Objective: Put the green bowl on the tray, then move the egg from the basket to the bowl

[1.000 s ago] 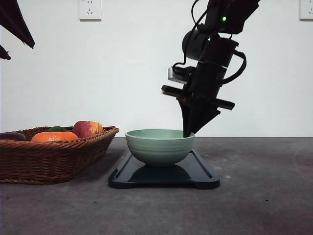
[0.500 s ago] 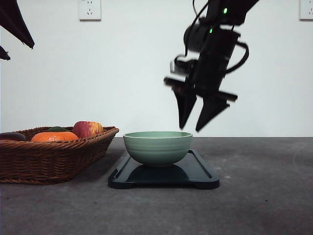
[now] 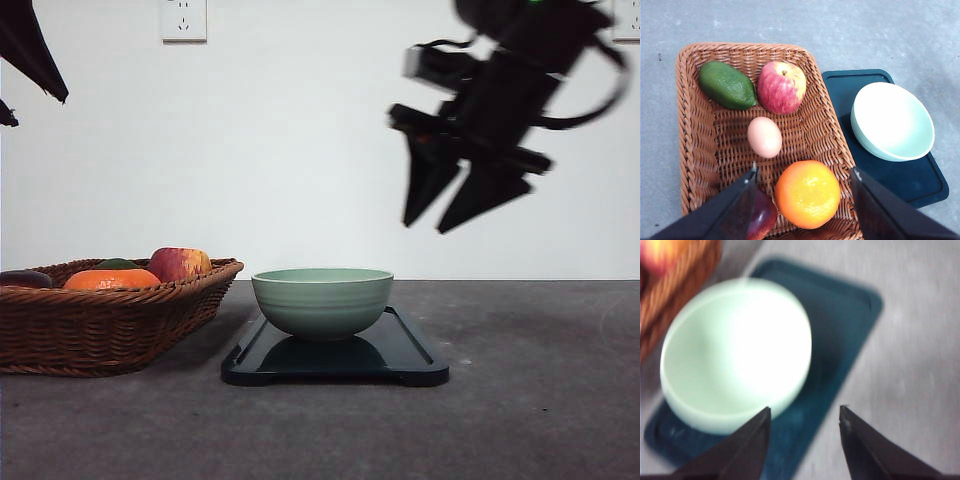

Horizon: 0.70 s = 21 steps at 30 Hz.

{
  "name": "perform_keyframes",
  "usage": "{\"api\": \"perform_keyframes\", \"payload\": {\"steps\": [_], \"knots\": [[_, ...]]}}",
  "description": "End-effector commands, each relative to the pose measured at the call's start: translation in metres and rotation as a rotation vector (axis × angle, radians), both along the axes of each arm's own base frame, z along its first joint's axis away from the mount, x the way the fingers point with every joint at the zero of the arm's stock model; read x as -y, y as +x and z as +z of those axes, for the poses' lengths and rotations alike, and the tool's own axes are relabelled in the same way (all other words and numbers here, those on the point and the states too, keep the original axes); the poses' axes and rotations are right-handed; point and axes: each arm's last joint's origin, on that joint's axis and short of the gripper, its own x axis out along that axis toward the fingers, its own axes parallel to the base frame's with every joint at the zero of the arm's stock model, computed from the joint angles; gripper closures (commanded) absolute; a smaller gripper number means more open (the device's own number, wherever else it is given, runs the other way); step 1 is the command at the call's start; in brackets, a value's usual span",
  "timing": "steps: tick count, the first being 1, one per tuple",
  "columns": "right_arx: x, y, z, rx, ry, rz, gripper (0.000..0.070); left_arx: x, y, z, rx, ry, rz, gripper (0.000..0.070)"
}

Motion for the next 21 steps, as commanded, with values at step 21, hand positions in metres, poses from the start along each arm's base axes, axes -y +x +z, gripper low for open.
{"api": "perform_keyframes", "payload": {"steps": [21], "knots": [[0.062, -0.13, -0.008, 0.207, 0.059, -0.082, 0.0431, 0.004, 0.014, 0.004, -0.021, 0.005, -0.008, 0.0345]]}}
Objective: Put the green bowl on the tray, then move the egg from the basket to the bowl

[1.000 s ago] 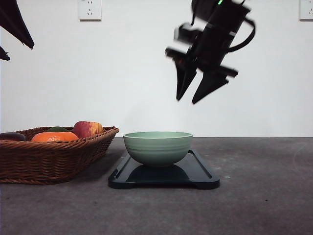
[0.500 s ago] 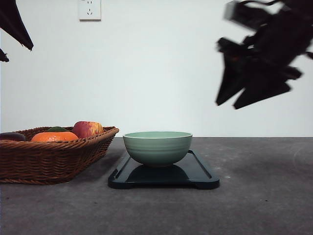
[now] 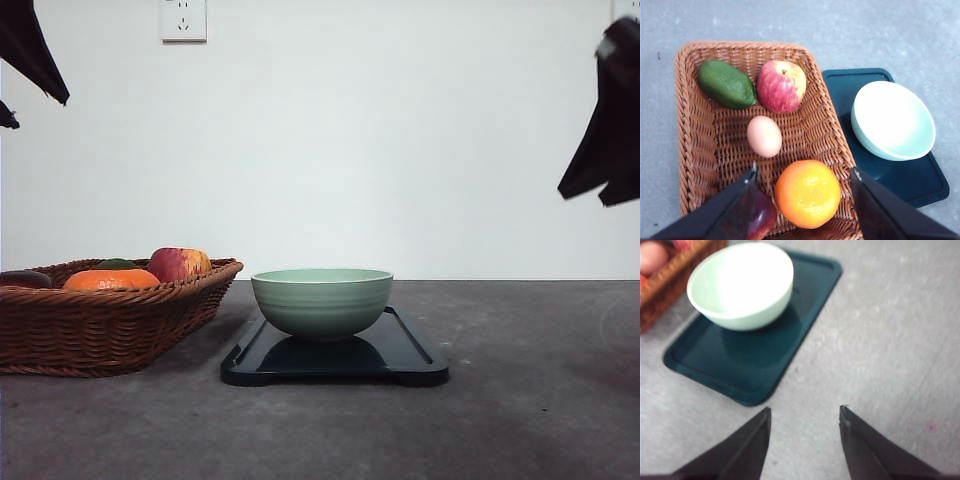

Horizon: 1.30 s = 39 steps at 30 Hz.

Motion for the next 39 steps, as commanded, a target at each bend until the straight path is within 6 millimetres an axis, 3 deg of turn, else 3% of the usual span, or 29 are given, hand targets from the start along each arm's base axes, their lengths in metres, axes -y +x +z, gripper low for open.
{"api": "perform_keyframes", "payload": {"steps": [1, 8, 12, 21, 30, 39], "knots": [[-0.001, 0.0, 0.001, 0.007, 0.009, -0.006, 0.0431, 0.004, 0.01, 0.004, -0.009, 0.008, -0.005, 0.0344], [-0.001, 0.001, 0.001, 0.014, 0.012, -0.006, 0.0431, 0.024, 0.053, -0.008, -0.138, 0.104, -0.014, 0.0337], [-0.001, 0.001, 0.001, 0.014, 0.013, -0.006, 0.0431, 0.036, 0.083, -0.02, -0.226, 0.159, -0.006, 0.0254], [-0.001, 0.001, 0.001, 0.012, 0.016, -0.004, 0.0431, 0.052, 0.136, -0.056, -0.363, 0.221, 0.006, 0.0256], [-0.001, 0.001, 0.001, 0.013, 0.016, -0.004, 0.0431, 0.056, 0.159, -0.096, -0.411, 0.259, 0.042, 0.0258], [-0.001, 0.001, 0.001, 0.012, 0.016, -0.004, 0.0431, 0.057, 0.167, -0.114, -0.44, 0.264, 0.043, 0.026]]}}
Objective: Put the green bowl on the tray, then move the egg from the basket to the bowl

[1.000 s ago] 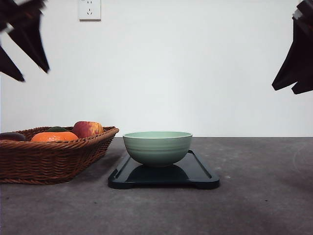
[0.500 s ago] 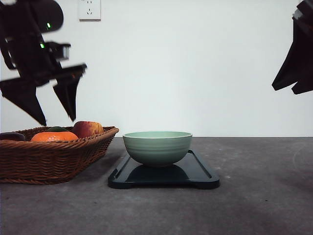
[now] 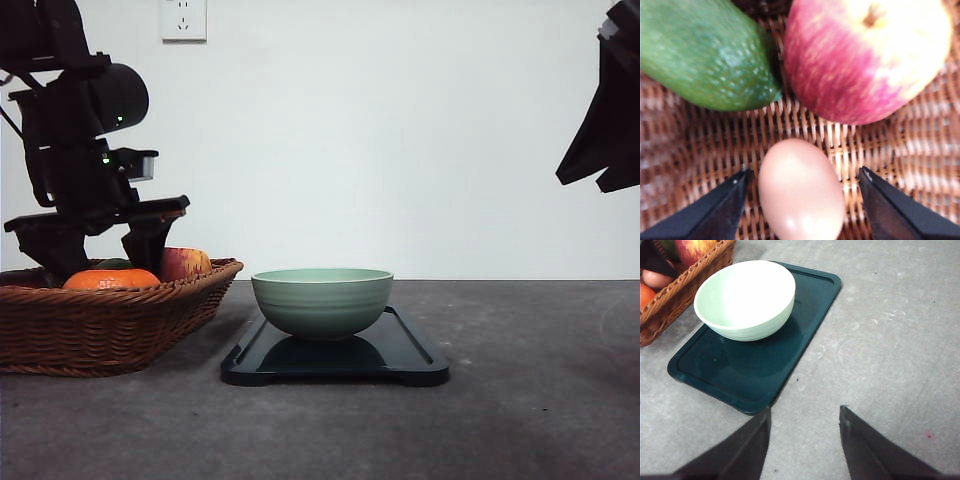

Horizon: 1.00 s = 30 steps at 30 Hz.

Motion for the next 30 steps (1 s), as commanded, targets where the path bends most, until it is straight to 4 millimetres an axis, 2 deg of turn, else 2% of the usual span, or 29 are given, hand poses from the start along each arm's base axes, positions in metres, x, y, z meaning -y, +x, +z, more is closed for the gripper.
{"api": "perform_keyframes", "payload": {"steps": [1, 4, 7, 9, 14, 18, 24, 30], "knots": [[-0.001, 0.001, 0.0, -0.002, 0.009, -0.003, 0.0431, 0.002, 0.006, -0.004, -0.004, 0.001, 0.005, 0.0266], [-0.001, 0.001, 0.0, -0.002, 0.009, -0.003, 0.0431, 0.002, 0.006, -0.004, -0.003, 0.001, 0.005, 0.0288], [-0.001, 0.001, 0.0, -0.002, 0.009, -0.003, 0.0431, 0.001, 0.005, -0.004, -0.011, 0.003, 0.005, 0.0442], [-0.001, 0.001, 0.0, -0.002, 0.009, -0.003, 0.0431, 0.001, 0.005, -0.004, -0.013, 0.002, 0.009, 0.0487], [-0.001, 0.001, 0.0, -0.003, 0.009, -0.002, 0.0431, 0.001, 0.004, -0.003, -0.029, -0.003, 0.025, 0.0472], [-0.001, 0.001, 0.0, -0.003, 0.009, -0.003, 0.0431, 0.0, 0.002, 0.008, -0.054, 0.005, 0.023, 0.0472], [-0.001, 0.001, 0.0, -0.003, 0.009, -0.002, 0.0431, -0.002, -0.004, 0.045, -0.024, 0.0, 0.019, 0.0472], [-0.001, 0.001, 0.0, -0.002, 0.009, -0.002, 0.0431, -0.005, -0.018, 0.094, 0.05, -0.009, 0.0, 0.0472]]}}
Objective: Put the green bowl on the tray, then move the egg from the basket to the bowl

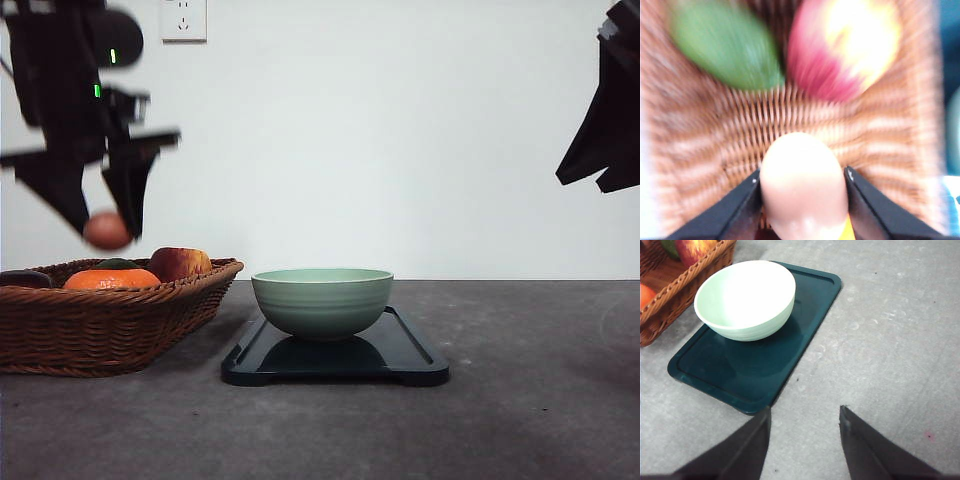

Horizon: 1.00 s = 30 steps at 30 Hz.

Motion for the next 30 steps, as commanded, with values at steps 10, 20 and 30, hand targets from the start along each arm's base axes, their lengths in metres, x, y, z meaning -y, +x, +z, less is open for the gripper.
{"api": "perform_keyframes", "payload": {"steps": [10, 20, 30], "knots": [[-0.001, 0.001, 0.0, -0.001, 0.008, -0.001, 0.0431, 0.025, -0.015, 0.059, 0.157, -0.165, -0.17, 0.0472], [-0.001, 0.001, 0.0, 0.0, 0.006, 0.0, 0.0431, 0.074, -0.017, 0.062, 0.28, -0.215, -0.308, 0.0472], [-0.001, 0.001, 0.0, 0.0, 0.006, 0.0, 0.0431, 0.125, -0.006, 0.018, 0.235, -0.133, -0.425, 0.0472]]}}
